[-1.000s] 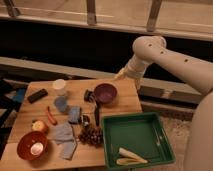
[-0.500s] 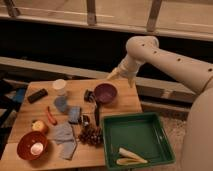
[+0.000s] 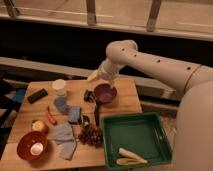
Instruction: Place pepper in purple bowl
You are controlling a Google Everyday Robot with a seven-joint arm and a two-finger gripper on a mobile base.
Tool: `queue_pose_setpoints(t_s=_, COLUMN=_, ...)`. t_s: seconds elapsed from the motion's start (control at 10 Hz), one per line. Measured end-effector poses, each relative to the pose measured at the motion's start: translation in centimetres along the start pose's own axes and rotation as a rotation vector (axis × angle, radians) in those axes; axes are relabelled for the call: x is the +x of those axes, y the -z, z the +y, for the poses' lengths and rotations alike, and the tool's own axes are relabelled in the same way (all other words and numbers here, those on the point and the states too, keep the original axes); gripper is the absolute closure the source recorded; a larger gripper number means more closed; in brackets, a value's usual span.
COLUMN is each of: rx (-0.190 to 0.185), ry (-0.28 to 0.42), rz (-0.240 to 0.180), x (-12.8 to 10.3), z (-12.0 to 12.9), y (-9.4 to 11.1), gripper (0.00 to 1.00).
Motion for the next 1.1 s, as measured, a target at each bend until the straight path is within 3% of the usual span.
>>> queue_pose_setpoints(t_s=0.2, rx=-0.049, ry=0.059, rz=0.032, x=1.3, z=2.7, y=-1.0, gripper=0.2)
queue_pose_setpoints(t_s=0.4, rx=-0.062, ry=0.093, rz=0.051, x=1.9, z=4.1, y=-1.3, gripper=0.2)
queue_pose_setpoints(t_s=0.8, rx=-0.046, ry=0.105, rz=0.042, x=1.7, z=4.0, y=-1.2, gripper=0.2)
queue_pose_setpoints(t_s=1.0, rx=-0.021, ry=0.169, rz=0.037, x=1.5, z=5.5, y=-1.5, gripper=0.2)
queue_pose_setpoints(t_s=1.1, rx=-0.01, ry=0.224, rz=0.036, x=1.9, z=7.4, y=-2.3, gripper=0.2)
